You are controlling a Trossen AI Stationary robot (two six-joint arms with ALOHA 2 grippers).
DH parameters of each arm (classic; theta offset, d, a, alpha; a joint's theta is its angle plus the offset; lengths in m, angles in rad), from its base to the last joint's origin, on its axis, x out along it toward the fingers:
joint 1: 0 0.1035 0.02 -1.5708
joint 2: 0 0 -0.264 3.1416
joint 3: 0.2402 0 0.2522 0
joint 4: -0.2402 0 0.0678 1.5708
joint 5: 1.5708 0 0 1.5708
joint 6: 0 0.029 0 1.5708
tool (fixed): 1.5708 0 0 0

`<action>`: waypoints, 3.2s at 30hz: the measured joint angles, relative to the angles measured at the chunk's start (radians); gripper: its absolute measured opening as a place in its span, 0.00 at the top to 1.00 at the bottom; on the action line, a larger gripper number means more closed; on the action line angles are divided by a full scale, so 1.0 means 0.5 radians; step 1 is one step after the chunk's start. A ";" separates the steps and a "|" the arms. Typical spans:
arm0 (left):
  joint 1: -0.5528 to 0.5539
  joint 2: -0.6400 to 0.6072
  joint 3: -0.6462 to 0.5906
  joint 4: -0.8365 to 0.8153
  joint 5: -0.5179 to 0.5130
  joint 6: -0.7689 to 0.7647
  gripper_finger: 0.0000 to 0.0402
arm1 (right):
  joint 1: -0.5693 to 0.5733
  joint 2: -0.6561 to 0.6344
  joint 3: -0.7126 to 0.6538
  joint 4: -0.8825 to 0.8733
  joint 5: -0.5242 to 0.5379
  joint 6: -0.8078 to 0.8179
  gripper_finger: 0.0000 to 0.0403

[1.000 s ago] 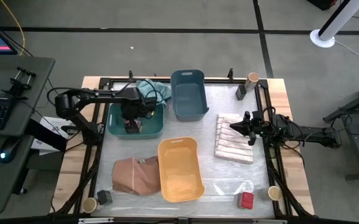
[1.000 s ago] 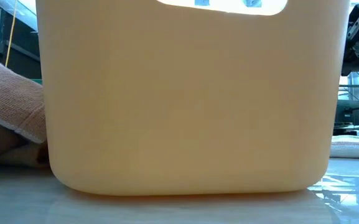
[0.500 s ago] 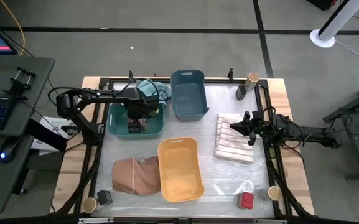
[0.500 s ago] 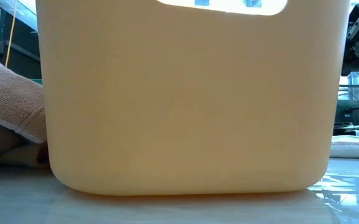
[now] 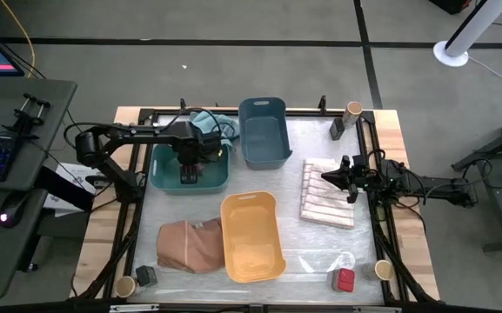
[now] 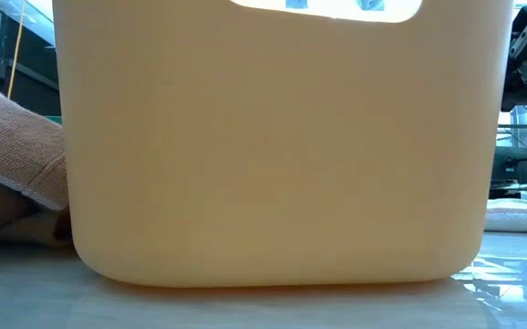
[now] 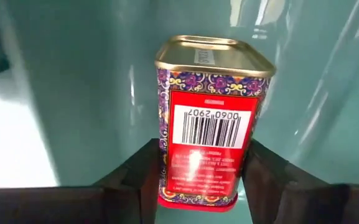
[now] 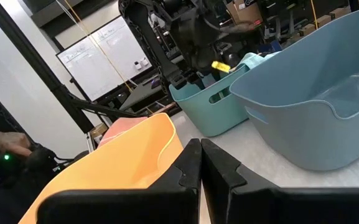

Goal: Sort spices by type
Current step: Put the top red seasoning can into the green bin

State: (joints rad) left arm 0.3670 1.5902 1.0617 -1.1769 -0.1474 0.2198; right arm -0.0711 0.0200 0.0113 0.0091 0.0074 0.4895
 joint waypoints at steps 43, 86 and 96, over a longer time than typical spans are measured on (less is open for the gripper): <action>0.066 -0.692 0.360 0.455 0.693 -1.239 0.63 | 0.000 0.001 0.000 0.000 0.000 0.000 1.00; -0.744 -1.637 -1.179 3.213 -0.724 -3.048 0.61 | 0.001 0.001 -0.001 0.090 0.136 0.237 1.00; -0.702 -1.625 -1.177 3.296 -0.543 -2.945 0.61 | -0.015 0.290 0.005 1.164 0.904 0.956 1.00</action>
State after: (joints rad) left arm 0.0158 0.7777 0.4732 0.4712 -0.4188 -1.2528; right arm -0.0788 0.1651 0.0137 0.5911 0.4593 0.9676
